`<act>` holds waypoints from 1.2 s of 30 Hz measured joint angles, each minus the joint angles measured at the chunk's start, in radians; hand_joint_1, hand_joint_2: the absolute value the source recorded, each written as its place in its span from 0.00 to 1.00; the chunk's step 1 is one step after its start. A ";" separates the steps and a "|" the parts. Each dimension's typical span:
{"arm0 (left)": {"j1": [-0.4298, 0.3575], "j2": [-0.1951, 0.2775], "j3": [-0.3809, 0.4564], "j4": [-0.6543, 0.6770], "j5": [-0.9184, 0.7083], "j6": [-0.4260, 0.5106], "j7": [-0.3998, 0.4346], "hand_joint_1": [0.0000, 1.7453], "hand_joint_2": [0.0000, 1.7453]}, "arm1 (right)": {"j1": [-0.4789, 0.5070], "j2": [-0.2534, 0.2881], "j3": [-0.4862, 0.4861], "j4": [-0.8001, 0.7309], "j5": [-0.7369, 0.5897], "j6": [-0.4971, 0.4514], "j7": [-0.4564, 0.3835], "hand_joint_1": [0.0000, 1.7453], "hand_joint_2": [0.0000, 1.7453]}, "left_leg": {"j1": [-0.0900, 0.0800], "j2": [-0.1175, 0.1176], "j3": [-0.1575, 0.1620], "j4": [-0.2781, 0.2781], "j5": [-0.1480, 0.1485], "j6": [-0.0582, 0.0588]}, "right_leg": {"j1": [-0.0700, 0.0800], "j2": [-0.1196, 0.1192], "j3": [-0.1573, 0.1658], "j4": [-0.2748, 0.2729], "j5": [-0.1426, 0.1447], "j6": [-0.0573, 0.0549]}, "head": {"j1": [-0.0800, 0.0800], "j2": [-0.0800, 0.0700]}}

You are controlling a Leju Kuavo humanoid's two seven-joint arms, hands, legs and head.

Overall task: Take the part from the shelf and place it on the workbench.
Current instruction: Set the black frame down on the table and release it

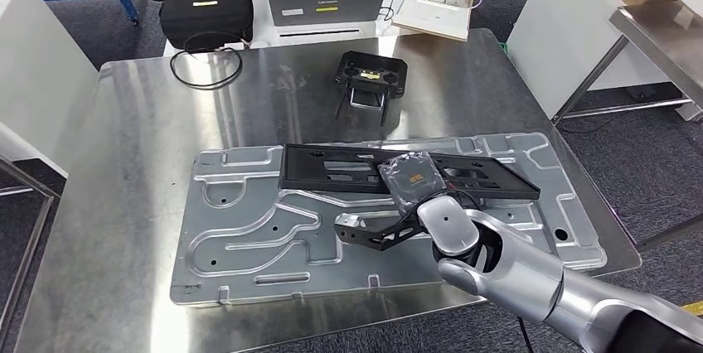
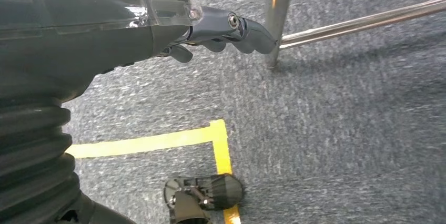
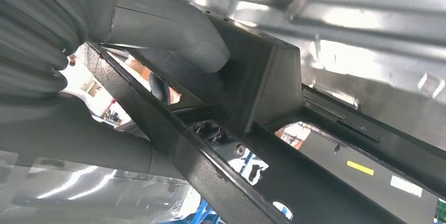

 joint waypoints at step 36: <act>-0.004 0.002 0.000 -0.003 -0.011 -0.001 -0.043 0.00 0.00 | -0.107 0.006 -0.001 -0.022 0.007 0.082 0.031 0.00 0.00 | -0.003 -0.002 0.007 0.012 -0.015 -0.027 | 0.010 0.002 0.129 -0.285 0.128 -0.037 | -0.009 0.000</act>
